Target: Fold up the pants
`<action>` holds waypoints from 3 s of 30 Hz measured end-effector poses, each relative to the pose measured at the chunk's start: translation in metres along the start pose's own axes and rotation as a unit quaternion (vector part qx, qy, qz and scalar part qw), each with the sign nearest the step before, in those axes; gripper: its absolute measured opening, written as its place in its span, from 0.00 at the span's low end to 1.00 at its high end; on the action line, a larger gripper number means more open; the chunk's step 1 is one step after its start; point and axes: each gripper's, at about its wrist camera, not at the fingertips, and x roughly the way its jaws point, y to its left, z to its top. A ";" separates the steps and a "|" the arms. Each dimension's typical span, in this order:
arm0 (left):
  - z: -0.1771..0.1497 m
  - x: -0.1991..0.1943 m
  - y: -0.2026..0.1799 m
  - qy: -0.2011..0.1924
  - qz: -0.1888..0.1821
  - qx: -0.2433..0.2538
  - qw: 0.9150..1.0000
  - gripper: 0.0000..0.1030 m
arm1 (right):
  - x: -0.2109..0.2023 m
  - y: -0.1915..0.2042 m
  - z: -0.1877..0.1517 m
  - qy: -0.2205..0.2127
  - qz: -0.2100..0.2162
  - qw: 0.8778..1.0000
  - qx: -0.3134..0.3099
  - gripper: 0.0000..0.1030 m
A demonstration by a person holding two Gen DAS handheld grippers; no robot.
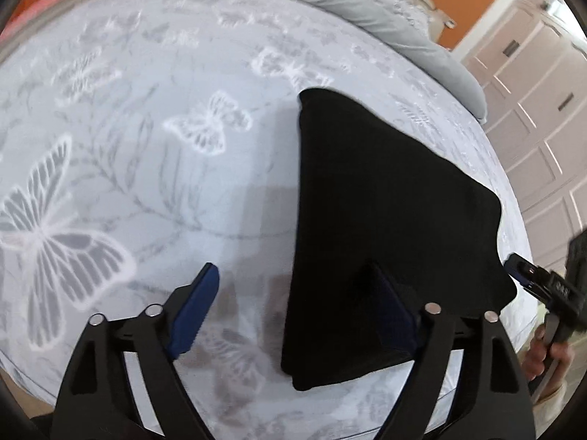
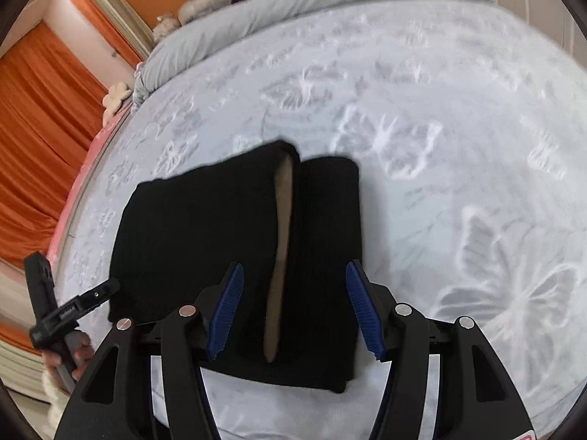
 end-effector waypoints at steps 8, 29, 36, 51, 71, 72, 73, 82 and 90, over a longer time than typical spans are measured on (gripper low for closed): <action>0.015 0.001 0.000 -0.006 -0.042 -0.038 0.998 0.89 | 0.024 0.045 0.003 0.003 -0.024 0.997 -0.075 0.14; 0.001 0.042 -0.030 0.080 -0.104 -0.056 0.990 0.95 | 0.007 -0.027 -0.008 0.043 0.033 0.996 0.068 0.74; 0.008 0.043 -0.045 0.063 -0.088 -0.025 0.994 0.34 | 0.016 -0.007 -0.016 0.048 0.053 0.997 0.039 0.33; -0.051 0.003 -0.027 0.076 -0.079 -0.014 0.994 0.93 | -0.009 -0.013 -0.101 0.038 0.074 0.994 0.068 0.81; -0.037 -0.028 -0.056 0.052 -0.119 -0.044 0.991 0.22 | -0.037 0.029 -0.101 -0.041 0.075 0.995 0.045 0.35; -0.033 -0.035 -0.057 0.049 -0.124 -0.041 0.990 0.21 | -0.045 0.032 -0.099 -0.045 0.077 0.995 0.041 0.35; -0.030 -0.044 -0.062 0.044 -0.128 -0.035 0.990 0.21 | -0.050 0.036 -0.097 -0.048 0.079 0.995 0.038 0.35; 0.000 -0.106 -0.062 -0.003 -0.150 -0.002 0.989 0.21 | -0.108 0.054 -0.070 -0.083 0.112 0.990 0.008 0.35; 0.052 -0.136 -0.085 -0.061 -0.153 0.028 0.986 0.22 | -0.130 0.095 -0.019 -0.135 0.121 0.983 -0.041 0.35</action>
